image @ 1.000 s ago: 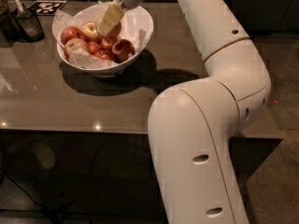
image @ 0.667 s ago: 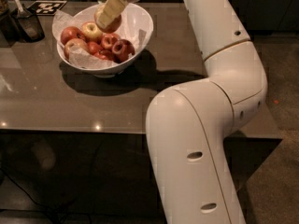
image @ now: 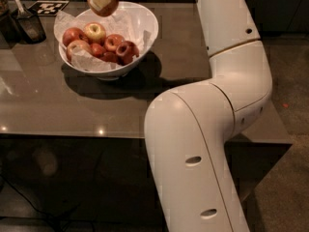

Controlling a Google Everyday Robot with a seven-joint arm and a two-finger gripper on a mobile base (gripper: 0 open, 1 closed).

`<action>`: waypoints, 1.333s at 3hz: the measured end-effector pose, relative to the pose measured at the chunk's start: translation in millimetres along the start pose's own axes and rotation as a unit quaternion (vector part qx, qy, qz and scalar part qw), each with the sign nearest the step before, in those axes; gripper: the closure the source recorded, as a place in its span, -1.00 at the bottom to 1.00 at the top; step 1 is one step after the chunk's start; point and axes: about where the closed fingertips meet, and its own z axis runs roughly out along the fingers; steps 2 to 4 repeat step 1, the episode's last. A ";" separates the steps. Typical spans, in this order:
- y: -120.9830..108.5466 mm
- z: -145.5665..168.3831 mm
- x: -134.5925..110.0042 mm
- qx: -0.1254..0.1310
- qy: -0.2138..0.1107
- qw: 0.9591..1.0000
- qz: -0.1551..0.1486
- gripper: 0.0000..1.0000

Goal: Pick apple from white bowl

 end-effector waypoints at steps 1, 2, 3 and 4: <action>-3.9 5.5 -2.6 0.003 -0.006 1.000 0.001 1.00; -3.9 5.5 -2.6 0.003 -0.006 1.000 0.001 1.00; -3.9 5.5 -2.6 0.003 -0.006 1.000 0.001 1.00; -3.9 5.5 -2.6 0.003 -0.006 1.000 0.001 1.00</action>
Offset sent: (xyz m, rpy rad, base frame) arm 0.0000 0.0000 0.0000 0.0000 0.0000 0.0000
